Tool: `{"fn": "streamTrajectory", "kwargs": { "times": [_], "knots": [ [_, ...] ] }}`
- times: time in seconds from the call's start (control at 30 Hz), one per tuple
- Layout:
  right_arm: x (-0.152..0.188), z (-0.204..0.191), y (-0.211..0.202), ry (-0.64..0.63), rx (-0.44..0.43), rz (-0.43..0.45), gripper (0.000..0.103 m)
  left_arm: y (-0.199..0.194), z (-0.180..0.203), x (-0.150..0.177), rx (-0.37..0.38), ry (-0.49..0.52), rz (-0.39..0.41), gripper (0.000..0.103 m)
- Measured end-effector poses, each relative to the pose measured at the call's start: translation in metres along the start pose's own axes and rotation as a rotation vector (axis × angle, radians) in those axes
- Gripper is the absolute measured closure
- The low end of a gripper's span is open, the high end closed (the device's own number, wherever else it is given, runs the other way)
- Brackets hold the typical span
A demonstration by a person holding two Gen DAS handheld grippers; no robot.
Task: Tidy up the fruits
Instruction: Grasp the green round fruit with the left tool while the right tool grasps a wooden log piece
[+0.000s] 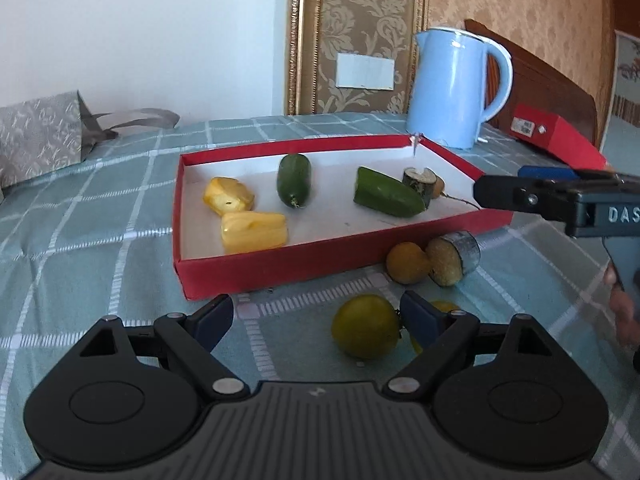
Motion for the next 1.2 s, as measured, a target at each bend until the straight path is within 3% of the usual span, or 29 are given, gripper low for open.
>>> {"fn": "streamTrajectory", "kwargs": {
  "times": [0.03,0.13,0.23,0.33,0.4,0.5,0.63,0.8,0.87,0.97,1.2],
  "knots": [
    [0.001,0.000,0.001,-0.002,0.002,-0.006,0.000,0.001,0.003,0.001,0.006,0.009,-0.006,0.016],
    [0.005,-0.001,0.003,-0.008,-0.008,-0.049,0.000,0.002,0.016,0.005,0.056,0.048,-0.027,0.041],
    [0.006,-0.006,0.000,-0.056,-0.004,-0.059,0.000,0.003,0.022,0.007,0.053,0.085,-0.030,0.050],
    [0.007,-0.011,-0.005,-0.096,-0.016,-0.056,0.002,0.002,0.020,0.006,0.042,0.073,-0.023,0.069],
    [0.009,-0.015,-0.007,-0.113,-0.023,-0.063,0.016,0.001,0.020,0.006,0.038,0.068,-0.021,0.069],
    [0.015,-0.019,-0.007,-0.131,-0.041,-0.089,0.027,0.000,0.021,0.005,0.005,0.079,-0.011,0.070],
    [0.019,-0.024,-0.009,-0.142,-0.061,-0.096,0.029,-0.001,0.010,-0.001,-0.061,0.060,0.022,0.069],
    [0.023,-0.032,-0.009,-0.167,-0.063,-0.093,0.033,0.004,0.001,0.001,-0.100,0.019,-0.013,0.069],
    [0.026,-0.034,-0.005,-0.167,-0.062,-0.107,0.044,0.003,0.000,0.000,-0.107,0.017,-0.007,0.069],
    [0.032,-0.040,0.000,-0.188,-0.066,-0.144,0.051,0.003,0.000,0.000,-0.112,0.017,-0.004,0.069],
    [0.036,-0.045,0.007,-0.206,-0.047,-0.174,0.052,0.006,-0.001,0.001,-0.111,0.000,-0.023,0.069]
  ]
}}
Point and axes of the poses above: each gripper's, at about its wrist camera, not at the fingertips, and y roughly the way its jaws point, z to its right, x to its underside, the point moved 5 cm from there along y, roughly the way its jaws point, and after that the axes turned 14 degrees about z, right-handed, at the moved point
